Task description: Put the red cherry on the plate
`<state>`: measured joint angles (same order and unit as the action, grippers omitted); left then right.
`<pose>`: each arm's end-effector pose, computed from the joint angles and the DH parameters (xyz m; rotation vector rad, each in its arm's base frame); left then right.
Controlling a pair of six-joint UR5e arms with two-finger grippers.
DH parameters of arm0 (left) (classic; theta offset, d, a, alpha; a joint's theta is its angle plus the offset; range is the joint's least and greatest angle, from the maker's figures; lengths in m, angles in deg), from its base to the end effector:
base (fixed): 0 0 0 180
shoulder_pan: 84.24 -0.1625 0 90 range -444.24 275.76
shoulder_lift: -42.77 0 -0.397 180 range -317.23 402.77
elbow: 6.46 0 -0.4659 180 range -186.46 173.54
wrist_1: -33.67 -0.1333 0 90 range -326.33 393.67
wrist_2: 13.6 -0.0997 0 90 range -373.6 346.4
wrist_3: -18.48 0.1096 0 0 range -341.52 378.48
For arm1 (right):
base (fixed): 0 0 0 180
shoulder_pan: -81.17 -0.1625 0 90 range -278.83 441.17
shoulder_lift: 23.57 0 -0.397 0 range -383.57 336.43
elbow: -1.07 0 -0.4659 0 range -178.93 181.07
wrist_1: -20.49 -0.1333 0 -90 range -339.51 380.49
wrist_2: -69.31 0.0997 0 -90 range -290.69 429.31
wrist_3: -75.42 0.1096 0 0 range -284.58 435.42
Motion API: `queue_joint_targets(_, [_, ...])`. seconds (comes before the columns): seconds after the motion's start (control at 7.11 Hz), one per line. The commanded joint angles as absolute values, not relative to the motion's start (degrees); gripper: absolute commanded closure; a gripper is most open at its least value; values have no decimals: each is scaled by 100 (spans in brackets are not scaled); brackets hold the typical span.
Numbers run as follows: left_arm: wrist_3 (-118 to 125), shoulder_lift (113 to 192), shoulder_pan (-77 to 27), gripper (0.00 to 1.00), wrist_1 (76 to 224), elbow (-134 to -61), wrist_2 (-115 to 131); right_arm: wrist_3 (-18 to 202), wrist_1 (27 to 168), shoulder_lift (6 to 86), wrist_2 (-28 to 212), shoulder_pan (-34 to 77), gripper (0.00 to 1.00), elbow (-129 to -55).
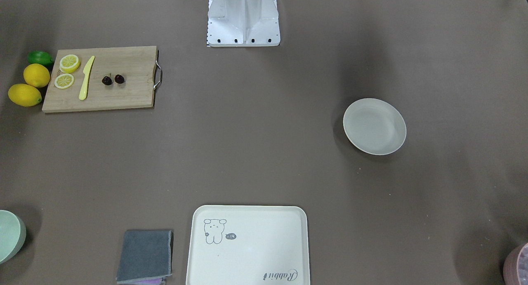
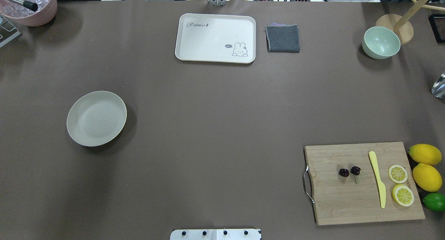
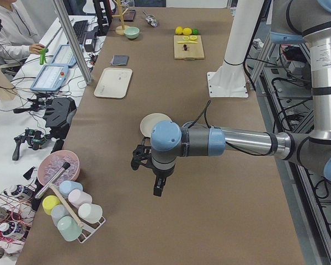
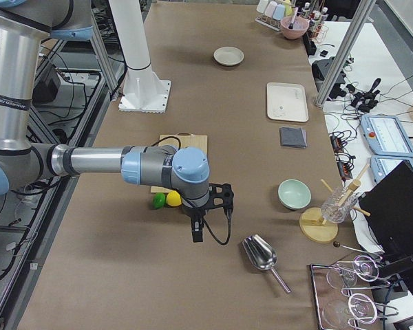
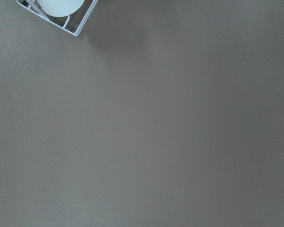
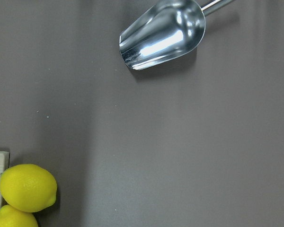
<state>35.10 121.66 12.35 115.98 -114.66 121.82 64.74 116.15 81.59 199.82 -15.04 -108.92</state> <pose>-0.1105 -0.4752 0.5725 0.1499 0.7794 0.1616 0.1114 -0.4495 0.5912 0.0901 -0.7015 -0.0696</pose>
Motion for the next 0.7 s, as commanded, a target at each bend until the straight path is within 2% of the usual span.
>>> queue_joint_targets(0.0, [3510, 12205, 1235, 2, 11594, -11526, 12193, 6488, 11612, 8128, 20000, -1603, 0, -10915])
queue_joint_targets(0.56, [3457, 12811, 1261, 2, 11724, -11614, 12219, 6146, 11261, 8286, 20586, -2061, 0, -10784])
